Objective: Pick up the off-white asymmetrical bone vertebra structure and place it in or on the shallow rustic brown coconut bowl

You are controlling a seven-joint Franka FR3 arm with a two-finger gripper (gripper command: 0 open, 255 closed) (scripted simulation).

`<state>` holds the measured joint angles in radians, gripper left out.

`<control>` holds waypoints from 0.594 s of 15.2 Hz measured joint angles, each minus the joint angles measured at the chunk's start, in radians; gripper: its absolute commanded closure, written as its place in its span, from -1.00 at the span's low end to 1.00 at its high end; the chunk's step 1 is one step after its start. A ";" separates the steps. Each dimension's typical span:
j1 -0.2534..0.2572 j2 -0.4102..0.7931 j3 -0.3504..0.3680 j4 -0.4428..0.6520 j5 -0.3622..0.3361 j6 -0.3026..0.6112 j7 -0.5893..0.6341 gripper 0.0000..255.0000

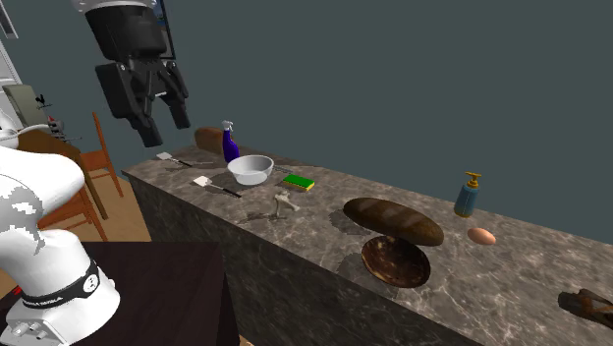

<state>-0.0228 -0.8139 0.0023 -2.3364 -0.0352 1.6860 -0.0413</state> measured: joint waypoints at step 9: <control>0.045 0.064 0.105 -0.104 0.066 0.154 0.104 -1.00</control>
<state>0.0221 -0.7496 0.1076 -2.4409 0.0306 1.8396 0.0630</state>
